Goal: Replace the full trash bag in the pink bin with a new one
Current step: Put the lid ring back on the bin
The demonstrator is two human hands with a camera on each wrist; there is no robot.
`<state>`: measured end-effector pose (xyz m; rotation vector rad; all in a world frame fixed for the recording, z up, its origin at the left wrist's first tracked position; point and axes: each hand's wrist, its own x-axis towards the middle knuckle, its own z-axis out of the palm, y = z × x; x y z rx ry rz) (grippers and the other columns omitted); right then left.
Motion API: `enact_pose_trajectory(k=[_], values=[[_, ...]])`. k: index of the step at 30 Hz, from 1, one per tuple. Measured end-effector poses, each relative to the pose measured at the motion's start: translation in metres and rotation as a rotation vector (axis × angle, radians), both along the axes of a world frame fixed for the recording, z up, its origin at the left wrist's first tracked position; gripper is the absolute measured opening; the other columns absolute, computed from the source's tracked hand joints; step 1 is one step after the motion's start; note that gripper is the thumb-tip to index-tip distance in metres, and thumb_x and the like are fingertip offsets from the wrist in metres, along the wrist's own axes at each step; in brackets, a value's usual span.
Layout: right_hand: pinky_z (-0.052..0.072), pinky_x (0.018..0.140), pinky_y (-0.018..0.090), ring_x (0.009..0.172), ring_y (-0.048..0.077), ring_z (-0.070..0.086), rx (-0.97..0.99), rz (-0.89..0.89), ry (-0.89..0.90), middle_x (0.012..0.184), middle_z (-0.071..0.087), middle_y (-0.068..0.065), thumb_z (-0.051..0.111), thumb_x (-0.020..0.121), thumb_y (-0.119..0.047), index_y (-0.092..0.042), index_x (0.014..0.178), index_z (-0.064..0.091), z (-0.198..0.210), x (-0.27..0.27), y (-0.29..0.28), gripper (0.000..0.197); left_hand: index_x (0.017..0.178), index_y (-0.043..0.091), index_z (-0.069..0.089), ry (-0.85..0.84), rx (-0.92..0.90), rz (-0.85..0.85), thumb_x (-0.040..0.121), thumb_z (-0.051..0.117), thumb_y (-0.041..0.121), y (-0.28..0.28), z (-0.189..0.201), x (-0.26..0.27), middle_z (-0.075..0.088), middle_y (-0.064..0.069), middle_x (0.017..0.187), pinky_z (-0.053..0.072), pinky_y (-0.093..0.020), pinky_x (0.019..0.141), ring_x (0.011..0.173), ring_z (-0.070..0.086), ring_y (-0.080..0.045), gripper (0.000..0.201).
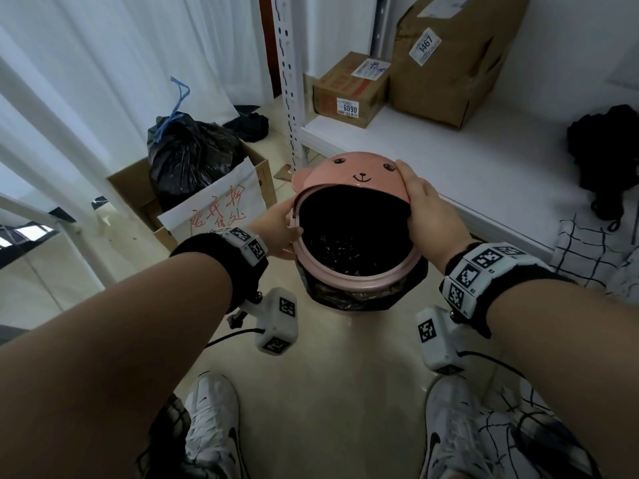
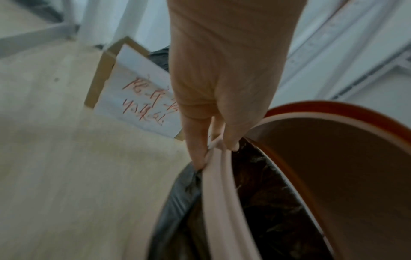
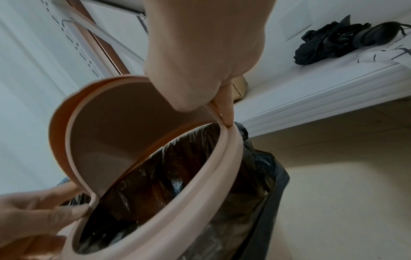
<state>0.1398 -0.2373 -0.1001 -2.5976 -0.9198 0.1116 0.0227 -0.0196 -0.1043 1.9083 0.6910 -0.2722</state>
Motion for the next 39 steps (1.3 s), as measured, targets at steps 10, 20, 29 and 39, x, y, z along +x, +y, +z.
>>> enact_pose_trajectory(k=[10,20,29,39], values=[[0.042,0.098,0.060,0.119,0.039,0.053,0.099,-0.076,0.233,0.130,0.054,0.012,0.060,0.071,-0.050,-0.040,0.145,-0.004,-0.036,0.005,-0.017,0.099,0.143,0.015,0.030,0.072,-0.125,0.328,0.093,0.057,0.022,-0.004,-0.012,0.003,0.055,-0.017,0.126,0.056,-0.049,0.081,0.090,0.063,-0.033,0.057],[0.020,0.113,0.062,0.138,0.036,0.034,0.071,-0.063,0.496,0.158,0.018,0.006,0.052,0.055,-0.071,-0.056,0.126,-0.039,-0.055,0.027,-0.015,0.116,0.131,0.015,0.048,0.035,-0.119,0.303,0.101,0.039,0.027,-0.016,-0.007,0.007,0.058,-0.006,0.085,0.053,-0.041,0.070,0.068,0.058,-0.027,0.034],[0.025,0.110,0.062,0.139,0.034,0.032,0.048,-0.133,0.369,0.158,0.015,0.000,0.047,0.057,-0.072,-0.046,0.141,-0.017,-0.057,0.031,-0.015,0.109,0.122,0.002,0.056,0.033,0.032,0.238,0.098,0.044,0.027,-0.014,-0.008,0.015,0.065,-0.020,0.106,0.053,-0.050,0.090,0.096,0.064,-0.035,0.037],[0.024,0.118,0.041,0.141,0.027,0.030,0.108,-0.234,0.753,0.156,0.020,0.010,0.053,0.094,-0.027,-0.018,0.149,-0.015,-0.051,0.030,-0.008,0.089,0.121,0.008,0.057,0.080,0.033,0.241,0.099,0.041,0.032,-0.011,-0.005,0.024,0.064,-0.022,0.108,0.053,-0.052,0.090,0.099,0.065,-0.038,0.036]])
